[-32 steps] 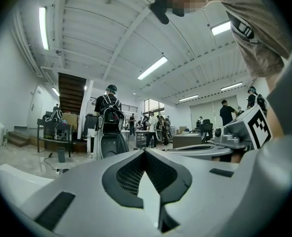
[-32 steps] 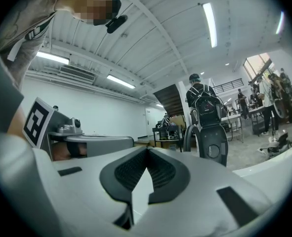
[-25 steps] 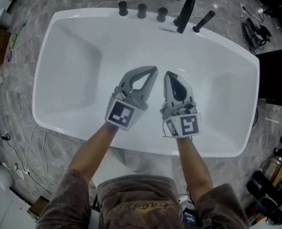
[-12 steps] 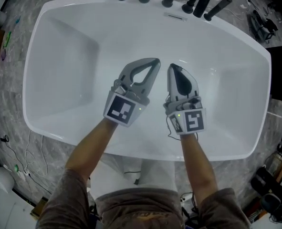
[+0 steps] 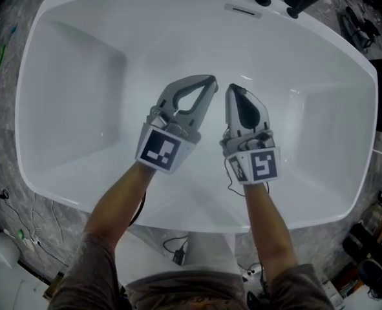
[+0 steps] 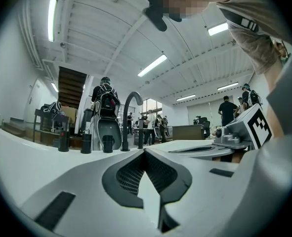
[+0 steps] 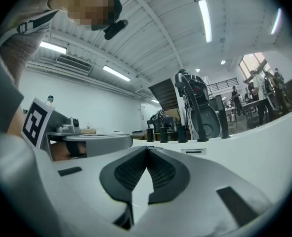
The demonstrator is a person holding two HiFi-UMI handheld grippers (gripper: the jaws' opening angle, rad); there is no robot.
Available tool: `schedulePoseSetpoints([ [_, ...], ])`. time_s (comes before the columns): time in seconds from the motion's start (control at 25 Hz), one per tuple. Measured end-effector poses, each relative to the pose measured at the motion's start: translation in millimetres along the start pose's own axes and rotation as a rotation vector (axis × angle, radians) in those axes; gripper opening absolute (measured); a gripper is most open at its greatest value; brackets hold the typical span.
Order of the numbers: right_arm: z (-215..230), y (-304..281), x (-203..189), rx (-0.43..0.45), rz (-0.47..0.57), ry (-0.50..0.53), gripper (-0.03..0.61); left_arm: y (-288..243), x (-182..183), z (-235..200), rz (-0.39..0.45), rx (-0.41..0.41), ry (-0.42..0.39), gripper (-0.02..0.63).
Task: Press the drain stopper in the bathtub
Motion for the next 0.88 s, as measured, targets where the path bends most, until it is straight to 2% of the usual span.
schedulePoseSetpoints([
  [0.44, 11, -25, -61, -0.014, -0.014, -0.024, -0.003, -22, -62, -6, -0.003, -0.021, -0.010, 0.002],
  [0.88, 27, -56, -104, -0.015, -0.009, -0.036, -0.003, -50, -115, -16, -0.021, -0.022, -0.002, 0.002],
])
Point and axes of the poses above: the fingertips, and each gripper's own axes: y backward along the fingers, z to its right, x out of its top, the point moved 4 cm from there along y, backward along the fingers, and after that the axes turned 14 degrees about -z, right-handed, at the moved point
